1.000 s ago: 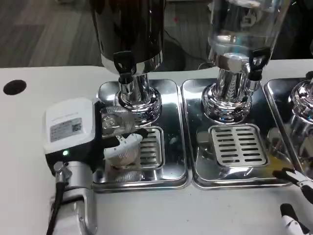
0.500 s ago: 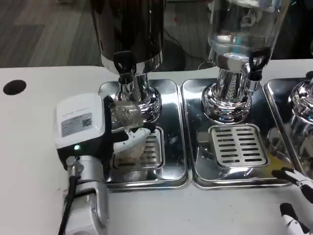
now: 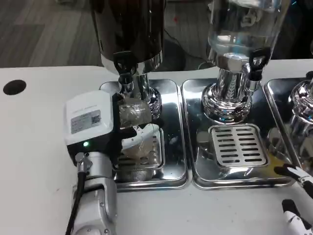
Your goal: Grasp the cup under the faucet to collect the drink, then remove the cup.
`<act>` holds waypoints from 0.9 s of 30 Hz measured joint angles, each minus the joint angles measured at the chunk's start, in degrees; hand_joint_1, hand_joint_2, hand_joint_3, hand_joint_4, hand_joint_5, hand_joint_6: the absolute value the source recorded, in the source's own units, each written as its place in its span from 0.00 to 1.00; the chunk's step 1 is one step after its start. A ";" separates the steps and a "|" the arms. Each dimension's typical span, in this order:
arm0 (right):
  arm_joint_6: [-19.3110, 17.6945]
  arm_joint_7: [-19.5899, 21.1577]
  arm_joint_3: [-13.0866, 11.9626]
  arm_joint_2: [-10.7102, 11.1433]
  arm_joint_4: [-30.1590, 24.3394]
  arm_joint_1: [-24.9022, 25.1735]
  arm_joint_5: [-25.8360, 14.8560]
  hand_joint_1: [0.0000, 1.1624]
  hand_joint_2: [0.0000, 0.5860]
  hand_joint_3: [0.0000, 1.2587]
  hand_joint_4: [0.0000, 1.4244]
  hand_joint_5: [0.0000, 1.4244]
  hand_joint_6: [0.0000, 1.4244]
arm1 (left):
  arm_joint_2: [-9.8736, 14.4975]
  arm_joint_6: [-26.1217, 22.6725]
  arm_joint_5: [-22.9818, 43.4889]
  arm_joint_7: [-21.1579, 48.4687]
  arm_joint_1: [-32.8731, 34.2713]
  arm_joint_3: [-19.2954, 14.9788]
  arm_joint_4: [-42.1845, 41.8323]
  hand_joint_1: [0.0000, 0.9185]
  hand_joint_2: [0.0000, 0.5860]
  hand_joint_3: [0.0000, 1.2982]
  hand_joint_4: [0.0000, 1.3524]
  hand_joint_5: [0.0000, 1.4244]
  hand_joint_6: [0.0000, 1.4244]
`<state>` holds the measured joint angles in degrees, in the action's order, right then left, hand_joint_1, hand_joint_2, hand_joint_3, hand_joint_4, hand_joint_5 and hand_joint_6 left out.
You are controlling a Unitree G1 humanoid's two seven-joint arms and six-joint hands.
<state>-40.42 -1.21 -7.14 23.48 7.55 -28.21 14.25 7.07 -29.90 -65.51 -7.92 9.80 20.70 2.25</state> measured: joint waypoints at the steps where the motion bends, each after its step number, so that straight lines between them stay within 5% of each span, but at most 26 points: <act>1: 0.00 -0.02 0.00 0.00 0.01 0.02 0.00 0.48 0.81 0.18 0.08 0.06 0.02 | 0.03 0.00 0.06 0.00 0.00 0.03 0.00 0.17 0.11 0.35 0.40 0.55 0.62; 17: 0.00 -0.16 0.06 -0.03 0.04 0.06 0.02 0.48 0.81 0.18 0.08 0.07 0.02 | 2.18 -0.02 0.22 0.11 -1.30 0.12 -3.13 0.11 0.08 0.31 0.33 0.51 0.60; 27: 0.00 -0.34 0.31 -0.15 -0.07 0.09 0.02 0.48 0.82 0.18 0.08 0.07 0.02 | 4.27 -0.01 0.02 1.52 -6.46 -0.66 -12.81 0.09 0.08 0.29 0.29 0.50 0.59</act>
<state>-40.41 -1.55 -6.83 23.33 7.48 -28.13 14.27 11.34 -29.91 -65.49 -6.40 3.35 20.04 -10.56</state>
